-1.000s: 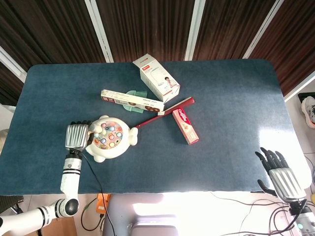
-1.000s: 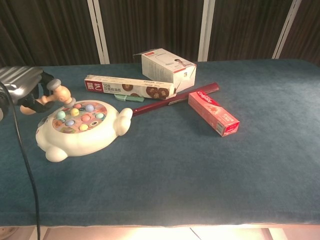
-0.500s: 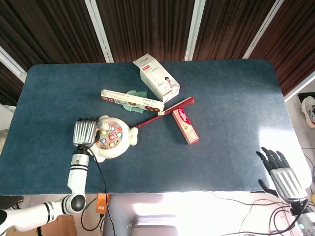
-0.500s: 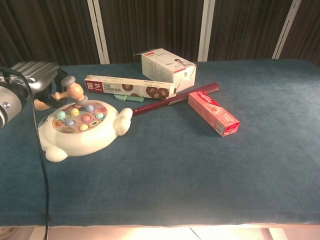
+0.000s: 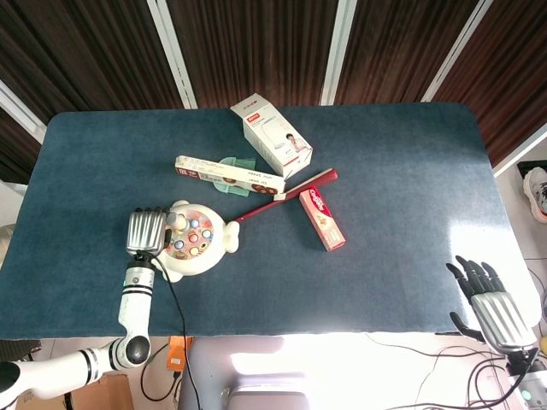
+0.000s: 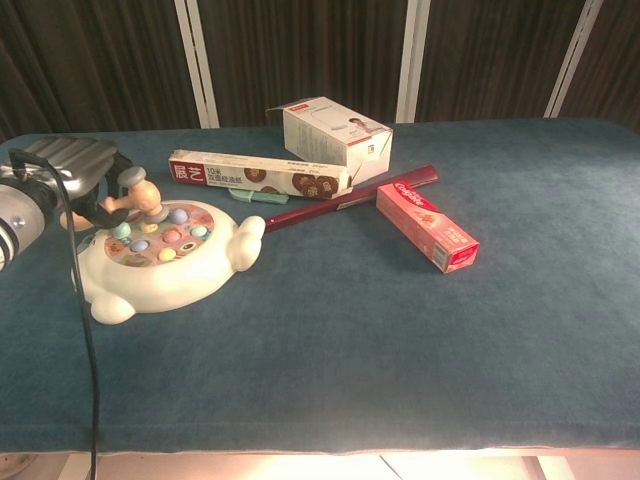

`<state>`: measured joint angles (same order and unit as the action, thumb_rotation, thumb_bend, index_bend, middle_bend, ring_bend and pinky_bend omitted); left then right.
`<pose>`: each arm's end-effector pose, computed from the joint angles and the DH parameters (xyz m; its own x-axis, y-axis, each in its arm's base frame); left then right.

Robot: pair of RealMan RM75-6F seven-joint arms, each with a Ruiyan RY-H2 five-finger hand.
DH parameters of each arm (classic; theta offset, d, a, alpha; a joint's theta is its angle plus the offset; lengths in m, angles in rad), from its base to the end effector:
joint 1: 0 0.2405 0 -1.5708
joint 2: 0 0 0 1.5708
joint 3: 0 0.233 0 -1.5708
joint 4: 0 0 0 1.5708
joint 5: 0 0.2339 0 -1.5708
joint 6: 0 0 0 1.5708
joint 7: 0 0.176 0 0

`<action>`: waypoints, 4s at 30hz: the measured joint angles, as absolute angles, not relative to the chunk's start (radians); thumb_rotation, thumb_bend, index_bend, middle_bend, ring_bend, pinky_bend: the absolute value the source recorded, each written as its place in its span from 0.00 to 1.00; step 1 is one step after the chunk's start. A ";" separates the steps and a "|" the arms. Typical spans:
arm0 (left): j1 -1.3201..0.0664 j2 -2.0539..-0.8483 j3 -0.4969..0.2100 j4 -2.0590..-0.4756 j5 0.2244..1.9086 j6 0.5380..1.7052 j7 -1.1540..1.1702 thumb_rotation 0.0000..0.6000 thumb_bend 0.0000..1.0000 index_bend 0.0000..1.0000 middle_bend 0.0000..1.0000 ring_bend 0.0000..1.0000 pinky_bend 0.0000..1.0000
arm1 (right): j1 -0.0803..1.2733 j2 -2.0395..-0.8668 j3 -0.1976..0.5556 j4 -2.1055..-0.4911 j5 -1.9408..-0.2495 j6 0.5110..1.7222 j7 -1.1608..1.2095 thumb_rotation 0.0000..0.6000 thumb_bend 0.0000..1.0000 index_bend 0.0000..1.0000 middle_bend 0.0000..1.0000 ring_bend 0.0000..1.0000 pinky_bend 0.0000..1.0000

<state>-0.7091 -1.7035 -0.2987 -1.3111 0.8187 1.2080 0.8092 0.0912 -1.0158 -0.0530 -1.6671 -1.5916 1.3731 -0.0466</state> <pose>-0.1690 0.3961 -0.0237 0.6337 0.0984 0.7673 0.7698 0.0182 -0.6381 -0.3026 -0.1865 0.1135 0.4934 -0.2027 0.8458 -0.8697 -0.1069 0.4818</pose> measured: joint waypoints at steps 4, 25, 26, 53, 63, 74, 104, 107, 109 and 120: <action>-0.712 -1.703 -0.287 -1.304 0.808 1.193 0.817 1.00 0.69 0.76 0.68 0.51 0.49 | 0.091 -1.017 -0.053 -1.667 -1.591 1.372 -0.050 1.00 0.29 0.00 0.00 0.00 0.00; -0.581 -1.533 -0.244 -1.485 0.867 1.269 0.640 1.00 0.67 0.76 0.67 0.51 0.49 | 0.089 -1.020 -0.061 -1.673 -1.603 1.371 -0.065 1.00 0.29 0.00 0.00 0.00 0.00; -0.570 -1.525 -0.238 -1.484 0.868 1.266 0.615 1.00 0.66 0.76 0.67 0.51 0.49 | 0.088 -1.021 -0.061 -1.674 -1.605 1.372 -0.067 1.00 0.29 0.00 0.00 0.00 0.00; -0.435 -1.597 -0.151 -1.168 0.956 1.136 0.338 1.00 0.54 0.69 0.59 0.48 0.49 | 0.088 -1.027 -0.066 -1.677 -1.608 1.367 -0.089 1.00 0.29 0.00 0.00 0.00 0.00; -0.430 -1.577 -0.161 -1.172 0.955 1.085 0.317 1.00 0.39 0.65 0.54 0.44 0.46 | 0.087 -1.029 -0.065 -1.679 -1.604 1.365 -0.095 1.00 0.29 0.00 0.00 0.00 0.00; -0.427 -1.570 -0.171 -1.177 0.963 1.076 0.307 1.00 0.30 0.63 0.54 0.44 0.45 | 0.086 -1.028 -0.065 -1.680 -1.606 1.368 -0.096 1.00 0.29 0.00 0.00 0.00 0.00; -0.454 -1.531 -0.232 -1.223 0.857 1.009 0.325 1.00 0.26 0.59 0.54 0.44 0.45 | 0.084 -1.027 -0.066 -1.679 -1.608 1.373 -0.093 1.00 0.29 0.00 0.00 0.00 0.00; -0.456 -1.529 -0.232 -1.220 0.855 1.003 0.318 1.00 0.26 0.57 0.54 0.43 0.45 | 0.083 -1.027 -0.066 -1.679 -1.608 1.373 -0.094 1.00 0.29 0.00 0.00 0.00 0.00; -0.456 -1.528 -0.231 -1.220 0.858 1.003 0.313 1.00 0.25 0.55 0.53 0.43 0.45 | 0.083 -1.028 -0.065 -1.679 -1.607 1.372 -0.095 1.00 0.29 0.00 0.00 0.00 0.00; -0.459 -1.518 -0.223 -1.225 0.861 0.994 0.306 1.00 0.25 0.50 0.52 0.42 0.45 | 0.084 -1.028 -0.065 -1.679 -1.606 1.372 -0.097 1.00 0.29 0.00 0.00 0.00 0.00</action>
<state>-0.4594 -1.5176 -0.2226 -1.2248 0.8611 0.9943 0.3056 0.0836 -1.0280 -0.0651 -1.6790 -1.6065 1.3716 -0.0967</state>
